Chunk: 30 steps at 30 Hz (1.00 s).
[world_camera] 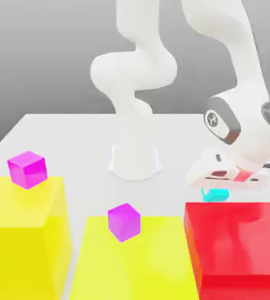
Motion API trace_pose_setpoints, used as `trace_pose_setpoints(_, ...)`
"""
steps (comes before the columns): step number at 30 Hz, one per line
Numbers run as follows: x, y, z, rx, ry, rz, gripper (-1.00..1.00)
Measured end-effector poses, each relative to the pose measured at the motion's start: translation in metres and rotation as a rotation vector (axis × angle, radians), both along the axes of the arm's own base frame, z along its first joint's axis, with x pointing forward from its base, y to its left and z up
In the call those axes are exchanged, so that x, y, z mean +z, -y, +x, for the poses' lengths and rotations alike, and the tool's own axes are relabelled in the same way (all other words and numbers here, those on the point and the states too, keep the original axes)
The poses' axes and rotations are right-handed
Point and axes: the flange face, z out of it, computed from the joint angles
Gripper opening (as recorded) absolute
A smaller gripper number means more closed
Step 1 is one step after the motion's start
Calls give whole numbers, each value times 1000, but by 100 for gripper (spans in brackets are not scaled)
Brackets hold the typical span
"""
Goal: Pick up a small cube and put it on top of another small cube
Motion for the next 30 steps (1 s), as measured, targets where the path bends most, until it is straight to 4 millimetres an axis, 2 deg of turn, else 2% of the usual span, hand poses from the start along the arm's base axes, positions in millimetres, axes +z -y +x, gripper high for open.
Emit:
trace_pose_setpoints(9,19,34,55,-203,-280,-38,-100)
trace_pose_setpoints(11,36,62,92,-272,-260,-3,-100)
trace_pose_setpoints(13,61,106,135,-353,-188,43,-100)
trace_pose_setpoints(15,87,154,169,-419,-99,75,-100)
trace_pose_setpoints(17,113,202,192,-476,-2,94,-100)
trace_pose_setpoints(19,139,256,207,-538,94,102,-100)
trace_pose_setpoints(22,185,360,212,-662,250,88,-100)
trace_pose_setpoints(25,238,469,194,-770,432,42,-100)
trace_pose_setpoints(26,248,505,187,-794,504,20,-100)
trace_pose_setpoints(27,244,525,181,-809,540,5,-100)
trace_pose_setpoints(28,233,521,185,-789,557,5,-100)
trace_pose_setpoints(29,228,513,192,-766,565,8,100)
trace_pose_setpoints(30,228,513,192,-765,565,9,100)
